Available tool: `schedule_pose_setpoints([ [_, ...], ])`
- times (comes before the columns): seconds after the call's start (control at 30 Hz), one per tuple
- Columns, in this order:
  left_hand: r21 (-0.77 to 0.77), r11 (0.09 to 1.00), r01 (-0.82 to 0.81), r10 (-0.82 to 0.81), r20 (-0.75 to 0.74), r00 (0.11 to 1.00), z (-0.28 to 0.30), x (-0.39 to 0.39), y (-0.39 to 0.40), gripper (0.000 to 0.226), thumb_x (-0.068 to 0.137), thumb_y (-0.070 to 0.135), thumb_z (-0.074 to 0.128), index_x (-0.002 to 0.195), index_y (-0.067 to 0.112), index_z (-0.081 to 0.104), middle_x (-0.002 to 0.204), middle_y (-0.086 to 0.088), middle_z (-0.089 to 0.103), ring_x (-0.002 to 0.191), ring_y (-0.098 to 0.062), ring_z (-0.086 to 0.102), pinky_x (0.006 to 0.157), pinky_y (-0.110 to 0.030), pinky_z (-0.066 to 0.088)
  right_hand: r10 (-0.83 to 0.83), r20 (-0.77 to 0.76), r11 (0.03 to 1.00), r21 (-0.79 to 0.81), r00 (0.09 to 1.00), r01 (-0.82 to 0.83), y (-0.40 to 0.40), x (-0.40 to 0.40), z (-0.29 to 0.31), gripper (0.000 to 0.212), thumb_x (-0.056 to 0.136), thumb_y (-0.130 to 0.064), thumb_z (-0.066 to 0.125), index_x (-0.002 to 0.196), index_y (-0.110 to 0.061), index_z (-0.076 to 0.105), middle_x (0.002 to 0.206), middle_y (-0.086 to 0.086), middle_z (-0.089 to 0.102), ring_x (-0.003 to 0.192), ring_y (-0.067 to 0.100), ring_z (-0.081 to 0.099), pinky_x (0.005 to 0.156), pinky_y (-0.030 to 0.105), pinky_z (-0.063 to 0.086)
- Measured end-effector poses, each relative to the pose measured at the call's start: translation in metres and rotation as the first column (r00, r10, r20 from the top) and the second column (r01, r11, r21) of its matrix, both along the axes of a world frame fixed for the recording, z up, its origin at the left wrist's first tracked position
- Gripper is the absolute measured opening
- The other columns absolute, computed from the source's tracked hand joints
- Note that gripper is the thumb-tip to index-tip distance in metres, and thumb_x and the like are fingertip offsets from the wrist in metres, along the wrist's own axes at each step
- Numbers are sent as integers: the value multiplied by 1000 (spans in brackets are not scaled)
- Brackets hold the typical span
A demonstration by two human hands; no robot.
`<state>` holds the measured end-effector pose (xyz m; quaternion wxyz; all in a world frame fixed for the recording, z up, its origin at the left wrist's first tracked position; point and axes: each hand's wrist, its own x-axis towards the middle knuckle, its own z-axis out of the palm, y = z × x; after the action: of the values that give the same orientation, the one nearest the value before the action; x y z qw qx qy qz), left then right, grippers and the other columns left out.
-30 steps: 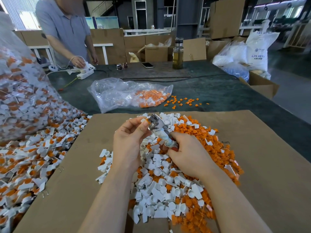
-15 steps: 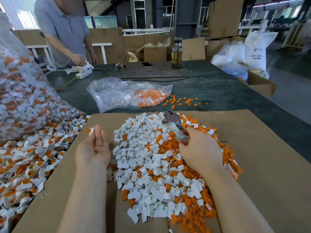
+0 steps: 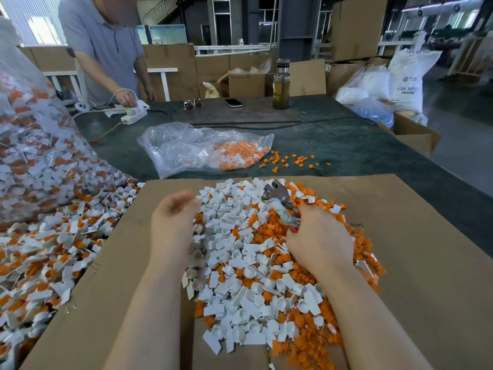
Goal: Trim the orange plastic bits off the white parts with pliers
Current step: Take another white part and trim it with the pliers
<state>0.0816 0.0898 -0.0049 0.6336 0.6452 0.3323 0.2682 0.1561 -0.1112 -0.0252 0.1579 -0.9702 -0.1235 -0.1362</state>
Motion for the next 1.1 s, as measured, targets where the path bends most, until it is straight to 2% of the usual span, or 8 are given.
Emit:
schedule_pose_setpoints([
  [0.1,498,814,298,17,-534,845,-12,10,-11,45,96,50,53,135,28,53,141,-4,53,128,-29,49,110,-50,34,12,-41,999,-52,999,-15,1,0,-1,27,89,-42,59,108,-23,57,92,-7,44,64,11,47,46,23,39],
  [0.2,566,661,493,81,-707,702,-19,13,-21,51,96,57,46,133,23,52,148,-10,43,137,-34,37,111,-51,26,10,-61,995,-102,998,-16,1,-1,-1,32,89,-44,59,113,-23,57,104,-4,52,66,11,47,46,24,38],
  [0.37,617,662,425,-18,-554,832,-16,11,-22,32,96,34,58,127,27,63,138,-6,52,120,-28,53,101,-40,42,8,-52,994,-110,999,-13,1,0,-1,29,88,-42,61,111,-25,57,86,-10,42,64,9,44,44,22,34],
  [0.47,622,679,390,-44,-496,867,-15,11,-22,27,95,20,60,120,25,68,132,-5,55,104,-23,62,92,-33,49,10,-49,993,-115,999,-16,2,1,-2,32,88,-42,61,115,-25,56,92,-9,47,65,9,45,44,22,34],
  [0.57,612,699,370,-23,-498,867,-17,12,-21,26,95,19,60,120,22,68,130,-6,55,100,-24,63,90,-31,47,26,-50,992,-120,998,-32,3,1,-2,33,88,-39,62,118,-26,56,100,-7,54,68,10,48,45,23,38],
  [0.8,654,664,362,-8,-478,878,-19,13,-22,26,95,24,63,119,22,71,122,1,65,106,-18,62,84,-27,45,1,-27,996,-84,1000,-3,3,-2,-2,20,87,-38,63,87,-27,46,68,-12,39,54,5,40,41,22,28],
  [1.0,588,748,309,-58,-405,912,-17,13,-24,13,91,20,68,94,32,69,96,12,70,81,-8,61,72,-24,46,4,-19,1000,8,1000,-4,2,0,0,27,87,-40,62,111,-27,55,70,-13,42,55,5,41,42,21,32],
  [1.1,557,762,330,-104,-398,912,-14,13,-26,10,90,21,68,86,30,68,81,17,66,75,-8,65,84,-36,54,-5,-34,995,95,999,8,2,2,2,29,88,-41,60,114,-28,57,66,-15,41,53,3,40,41,20,31],
])
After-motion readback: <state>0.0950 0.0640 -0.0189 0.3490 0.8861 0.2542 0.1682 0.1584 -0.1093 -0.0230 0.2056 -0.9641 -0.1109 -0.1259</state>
